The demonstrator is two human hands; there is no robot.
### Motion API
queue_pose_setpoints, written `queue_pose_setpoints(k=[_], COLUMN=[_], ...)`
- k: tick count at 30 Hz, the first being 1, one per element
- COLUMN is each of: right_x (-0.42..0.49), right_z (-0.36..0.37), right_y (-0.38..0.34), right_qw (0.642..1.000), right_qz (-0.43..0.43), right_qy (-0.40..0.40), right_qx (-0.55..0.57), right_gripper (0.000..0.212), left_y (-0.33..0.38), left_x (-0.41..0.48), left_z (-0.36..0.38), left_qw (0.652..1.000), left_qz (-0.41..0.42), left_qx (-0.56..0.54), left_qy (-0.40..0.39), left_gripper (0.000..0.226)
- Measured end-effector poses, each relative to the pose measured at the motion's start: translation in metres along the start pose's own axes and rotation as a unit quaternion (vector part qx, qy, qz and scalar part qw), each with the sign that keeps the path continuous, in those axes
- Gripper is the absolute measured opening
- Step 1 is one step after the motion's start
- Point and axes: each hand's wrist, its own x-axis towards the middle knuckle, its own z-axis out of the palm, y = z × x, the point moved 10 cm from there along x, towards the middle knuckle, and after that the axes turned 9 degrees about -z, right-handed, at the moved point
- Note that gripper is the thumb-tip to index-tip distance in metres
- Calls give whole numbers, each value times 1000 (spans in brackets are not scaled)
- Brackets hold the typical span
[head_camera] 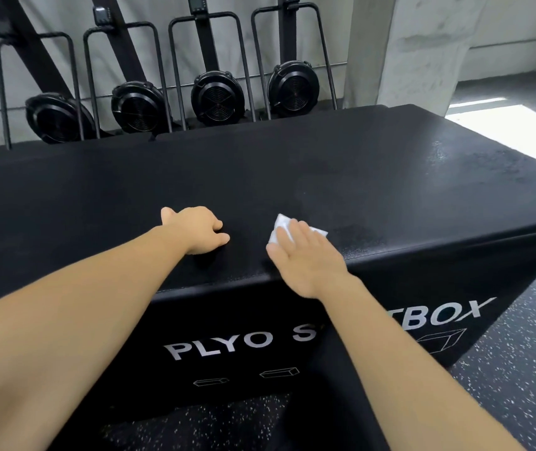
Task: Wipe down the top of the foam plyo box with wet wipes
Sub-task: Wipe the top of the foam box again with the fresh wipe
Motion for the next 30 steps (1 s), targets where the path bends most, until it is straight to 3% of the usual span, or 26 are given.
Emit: queue_pose_setpoints(k=[8, 13, 19, 23, 26, 30], right_x=[-2, 2, 22, 37, 44, 46], right_z=[-20, -28, -5, 20, 24, 11], right_y=[114, 99, 12, -42, -55, -39], right_qw=[989, 985, 995, 999, 998, 997], right_qz=[143, 172, 95, 34, -11, -65], right_qy=[-29, -9, 17, -33, -63, -36], right_qx=[12, -29, -20, -8, 19, 5], right_gripper=[62, 62, 65, 67, 62, 47], left_y=[0, -1, -4, -7, -8, -7], left_x=[2, 6, 9, 9, 9, 9], left_z=[7, 9, 8, 10, 11, 12], left_qw=[1000, 999, 999, 999, 999, 999], left_qz=[4, 15, 30, 31, 33, 31], left_qx=[26, 33, 5, 9, 2, 1], left_qy=[-8, 1, 20, 27, 24, 17], left_gripper=[48, 49, 49, 50, 50, 49])
